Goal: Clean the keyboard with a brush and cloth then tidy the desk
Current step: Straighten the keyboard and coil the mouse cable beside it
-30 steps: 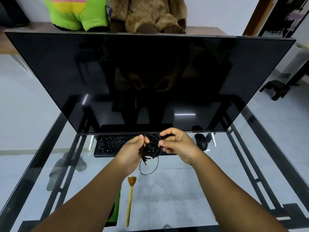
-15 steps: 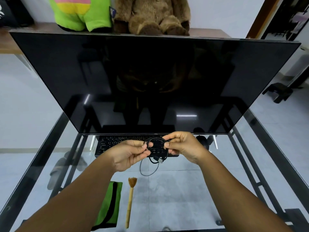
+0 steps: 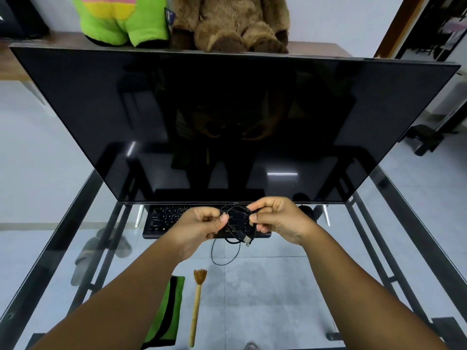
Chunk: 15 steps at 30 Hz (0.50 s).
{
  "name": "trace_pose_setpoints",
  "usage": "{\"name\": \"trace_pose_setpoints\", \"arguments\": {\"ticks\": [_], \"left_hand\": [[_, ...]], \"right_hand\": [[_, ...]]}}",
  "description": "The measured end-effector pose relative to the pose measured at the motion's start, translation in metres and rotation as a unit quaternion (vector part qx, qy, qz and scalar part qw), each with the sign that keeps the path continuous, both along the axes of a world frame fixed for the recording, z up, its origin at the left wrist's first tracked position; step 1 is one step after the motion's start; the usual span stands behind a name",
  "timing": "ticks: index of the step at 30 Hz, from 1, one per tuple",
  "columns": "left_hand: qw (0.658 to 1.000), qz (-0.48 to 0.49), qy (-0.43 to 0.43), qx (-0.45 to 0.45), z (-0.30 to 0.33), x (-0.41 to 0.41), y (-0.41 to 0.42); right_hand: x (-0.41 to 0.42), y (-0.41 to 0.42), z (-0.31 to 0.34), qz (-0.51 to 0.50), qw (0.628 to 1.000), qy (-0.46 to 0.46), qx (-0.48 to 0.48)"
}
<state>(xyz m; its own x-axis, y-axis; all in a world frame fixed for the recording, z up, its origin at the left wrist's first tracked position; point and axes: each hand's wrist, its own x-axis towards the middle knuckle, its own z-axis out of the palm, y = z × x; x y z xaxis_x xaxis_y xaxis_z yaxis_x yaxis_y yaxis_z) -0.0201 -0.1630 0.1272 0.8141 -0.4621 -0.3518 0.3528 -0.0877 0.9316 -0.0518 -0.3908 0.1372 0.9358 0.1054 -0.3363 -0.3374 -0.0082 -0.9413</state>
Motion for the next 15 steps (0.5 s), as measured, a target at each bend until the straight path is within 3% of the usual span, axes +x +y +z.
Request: {"name": "trace_pose_setpoints", "arguments": {"ticks": [3,10,15], "left_hand": [[0.999,-0.018,-0.043,0.019,0.0,-0.001,-0.003],[0.998,-0.054,-0.011,-0.041,0.007,0.001,-0.011],[0.999,0.007,-0.029,0.028,0.005,0.002,-0.016]], "right_hand": [[0.001,-0.001,0.0,-0.001,1.0,0.006,0.001],[0.003,-0.003,-0.002,-0.002,1.0,0.01,0.008],[0.004,-0.004,0.0,-0.013,1.0,0.005,-0.018]]}}
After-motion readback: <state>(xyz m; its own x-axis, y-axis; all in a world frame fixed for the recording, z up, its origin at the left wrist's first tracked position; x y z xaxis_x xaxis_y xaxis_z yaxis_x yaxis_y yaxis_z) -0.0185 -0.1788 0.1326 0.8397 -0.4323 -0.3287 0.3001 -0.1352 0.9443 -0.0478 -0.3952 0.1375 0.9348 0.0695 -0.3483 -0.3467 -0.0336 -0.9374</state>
